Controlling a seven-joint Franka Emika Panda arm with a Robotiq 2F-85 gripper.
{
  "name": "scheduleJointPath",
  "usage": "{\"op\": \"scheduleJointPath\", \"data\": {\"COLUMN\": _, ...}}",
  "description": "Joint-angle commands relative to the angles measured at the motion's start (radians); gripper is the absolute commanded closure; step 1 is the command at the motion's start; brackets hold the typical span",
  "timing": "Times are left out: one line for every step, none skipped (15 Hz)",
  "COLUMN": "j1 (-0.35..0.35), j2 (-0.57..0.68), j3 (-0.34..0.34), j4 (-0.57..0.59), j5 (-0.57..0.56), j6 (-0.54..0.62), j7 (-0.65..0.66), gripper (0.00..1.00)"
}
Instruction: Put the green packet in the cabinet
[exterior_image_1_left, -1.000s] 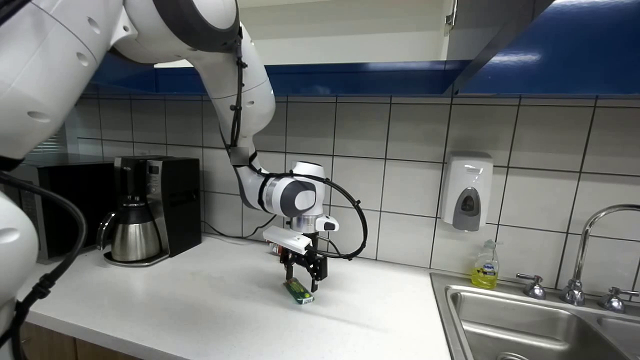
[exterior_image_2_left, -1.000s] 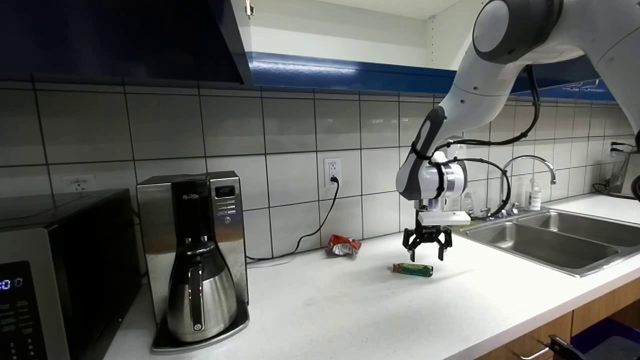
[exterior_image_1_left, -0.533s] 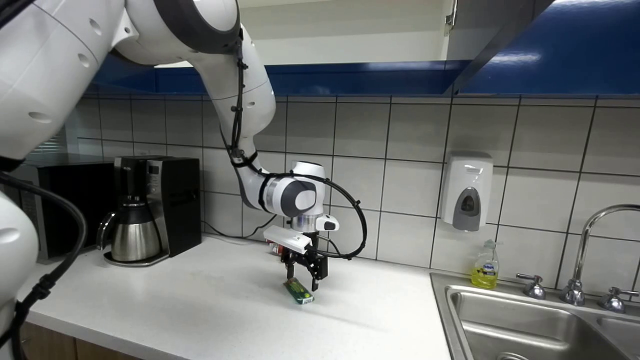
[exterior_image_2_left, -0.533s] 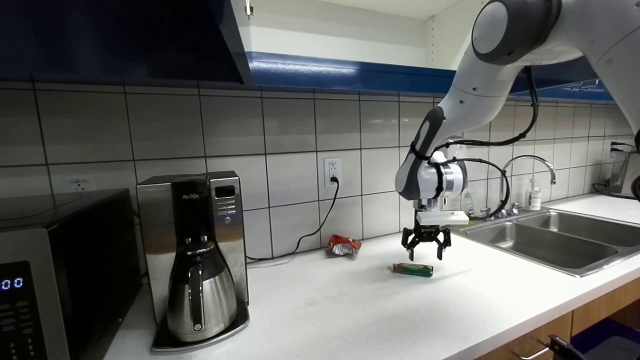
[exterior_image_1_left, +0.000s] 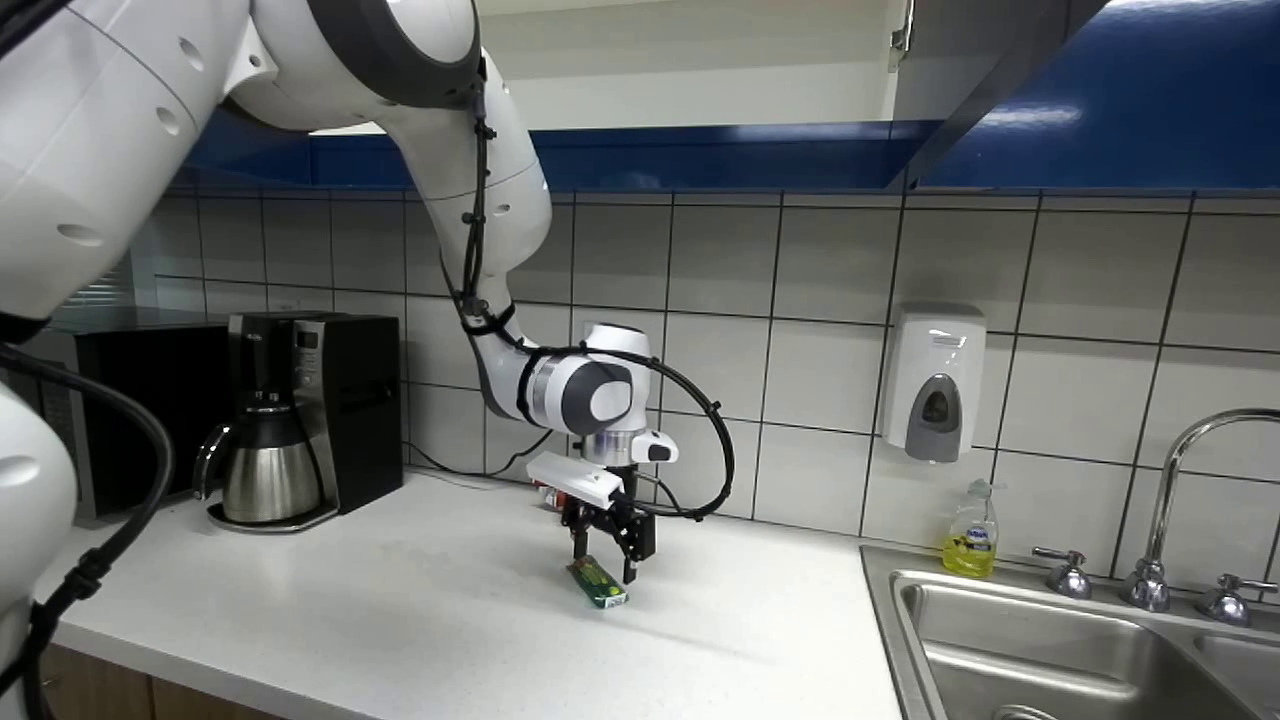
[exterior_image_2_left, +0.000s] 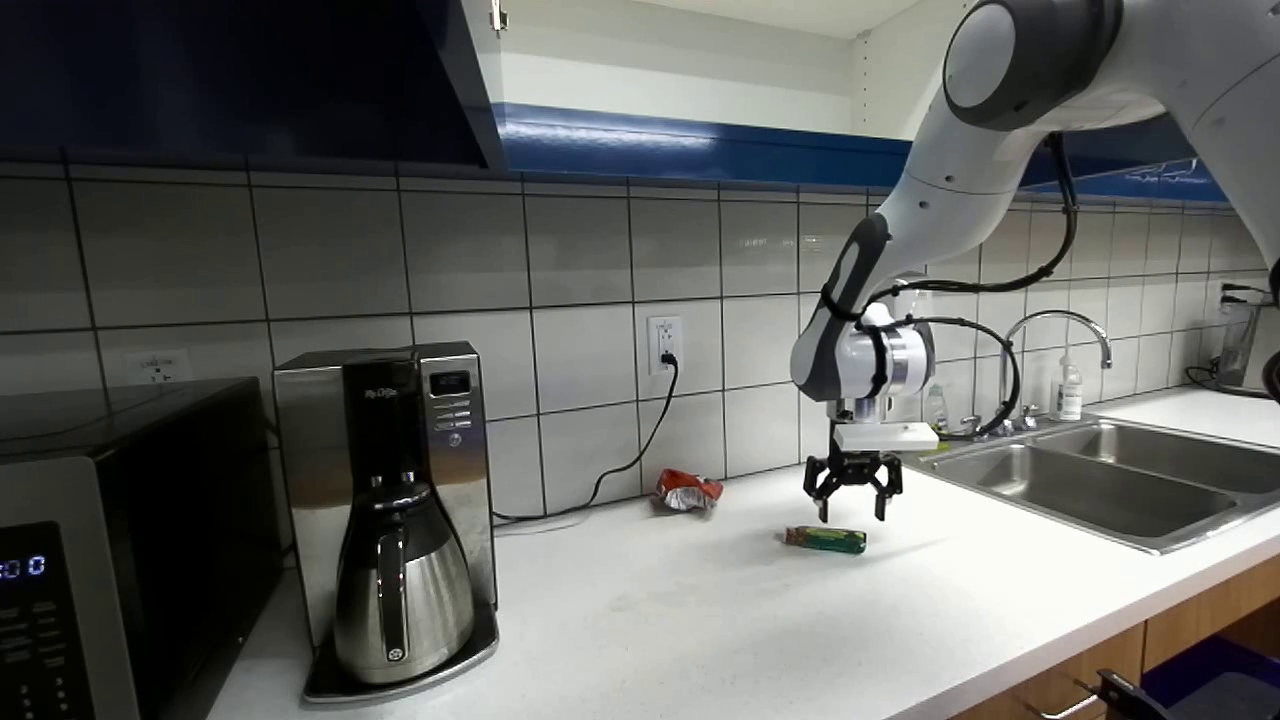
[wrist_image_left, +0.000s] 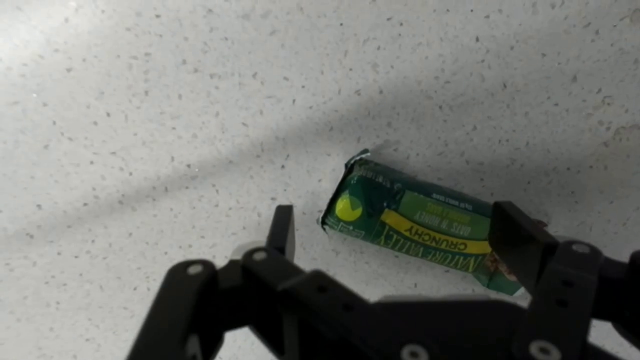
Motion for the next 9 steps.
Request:
{"op": "scheduleJointPath", "data": {"j1": -0.022, "j2": -0.012, "j3": 0.016, "j4": -0.015, "j5": -0.006, "j6": 0.009, "j7": 0.005, "gripper": 0.00}}
{"op": "scheduleJointPath", "data": {"j1": -0.022, "j2": -0.014, "j3": 0.016, "j4": -0.017, "j5": -0.006, "j6": 0.011, "j7": 0.004, "gripper": 0.00}}
{"op": "scheduleJointPath", "data": {"j1": -0.021, "j2": -0.015, "j3": 0.016, "j4": -0.020, "j5": -0.006, "j6": 0.013, "j7": 0.006, "gripper": 0.00}}
{"op": "scheduleJointPath", "data": {"j1": -0.021, "j2": -0.016, "j3": 0.015, "j4": -0.021, "j5": -0.006, "j6": 0.013, "j7": 0.006, "gripper": 0.00}}
{"op": "scheduleJointPath", "data": {"j1": -0.021, "j2": -0.015, "j3": 0.015, "j4": -0.022, "j5": -0.007, "j6": 0.014, "j7": 0.005, "gripper": 0.00}}
{"op": "scheduleJointPath", "data": {"j1": -0.018, "j2": -0.012, "j3": 0.011, "j4": -0.021, "j5": -0.013, "j6": 0.016, "j7": 0.009, "gripper": 0.00}}
{"op": "scheduleJointPath", "data": {"j1": -0.019, "j2": -0.011, "j3": 0.013, "j4": -0.019, "j5": -0.014, "j6": 0.012, "j7": 0.003, "gripper": 0.00}}
{"op": "scheduleJointPath", "data": {"j1": -0.022, "j2": -0.009, "j3": 0.014, "j4": -0.014, "j5": -0.018, "j6": 0.006, "j7": -0.009, "gripper": 0.00}}
{"op": "scheduleJointPath", "data": {"j1": -0.029, "j2": -0.009, "j3": 0.021, "j4": -0.009, "j5": -0.016, "j6": -0.004, "j7": -0.027, "gripper": 0.00}}
